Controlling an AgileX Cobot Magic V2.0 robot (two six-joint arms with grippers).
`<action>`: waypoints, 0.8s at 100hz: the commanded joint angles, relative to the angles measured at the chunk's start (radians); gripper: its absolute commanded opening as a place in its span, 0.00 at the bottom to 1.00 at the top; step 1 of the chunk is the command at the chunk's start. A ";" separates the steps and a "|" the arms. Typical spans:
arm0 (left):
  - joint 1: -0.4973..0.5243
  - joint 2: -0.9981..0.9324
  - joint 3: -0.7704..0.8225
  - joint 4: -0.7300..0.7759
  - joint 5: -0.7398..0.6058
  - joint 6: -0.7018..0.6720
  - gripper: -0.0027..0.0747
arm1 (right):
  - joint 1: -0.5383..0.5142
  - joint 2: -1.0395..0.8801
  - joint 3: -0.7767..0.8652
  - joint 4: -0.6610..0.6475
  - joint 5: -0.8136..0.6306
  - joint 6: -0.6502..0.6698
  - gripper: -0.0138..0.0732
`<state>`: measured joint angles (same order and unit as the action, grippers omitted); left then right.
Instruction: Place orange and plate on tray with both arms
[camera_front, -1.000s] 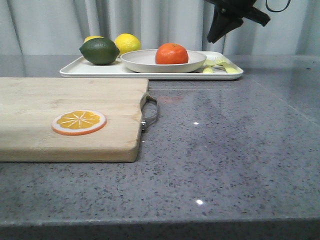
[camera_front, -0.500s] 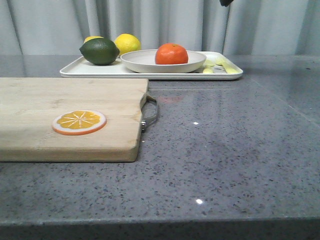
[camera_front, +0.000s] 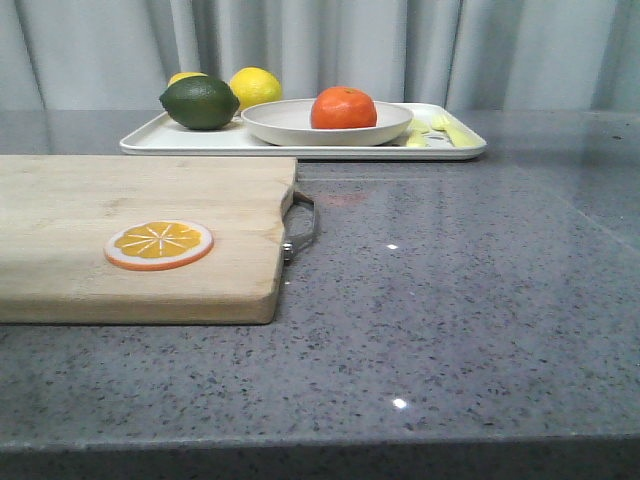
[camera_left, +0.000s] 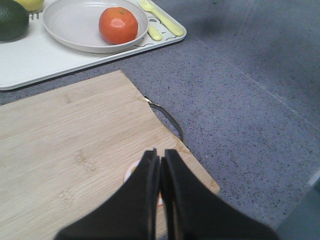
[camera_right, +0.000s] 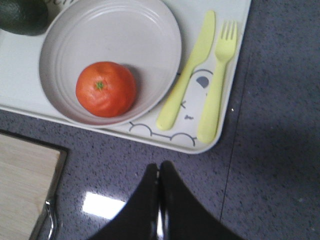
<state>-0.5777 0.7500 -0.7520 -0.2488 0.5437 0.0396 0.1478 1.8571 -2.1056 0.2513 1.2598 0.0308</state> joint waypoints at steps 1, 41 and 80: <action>0.004 -0.004 -0.025 -0.011 -0.077 -0.006 0.01 | 0.002 -0.134 0.063 -0.025 -0.029 -0.004 0.09; 0.004 -0.010 -0.019 -0.011 -0.079 -0.006 0.01 | 0.002 -0.527 0.630 -0.030 -0.358 -0.048 0.09; 0.004 -0.208 0.131 -0.011 -0.137 -0.006 0.01 | 0.002 -0.952 1.168 -0.030 -0.709 -0.079 0.09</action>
<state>-0.5777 0.5863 -0.6220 -0.2488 0.4839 0.0396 0.1518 1.0218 -1.0046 0.2211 0.6965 -0.0317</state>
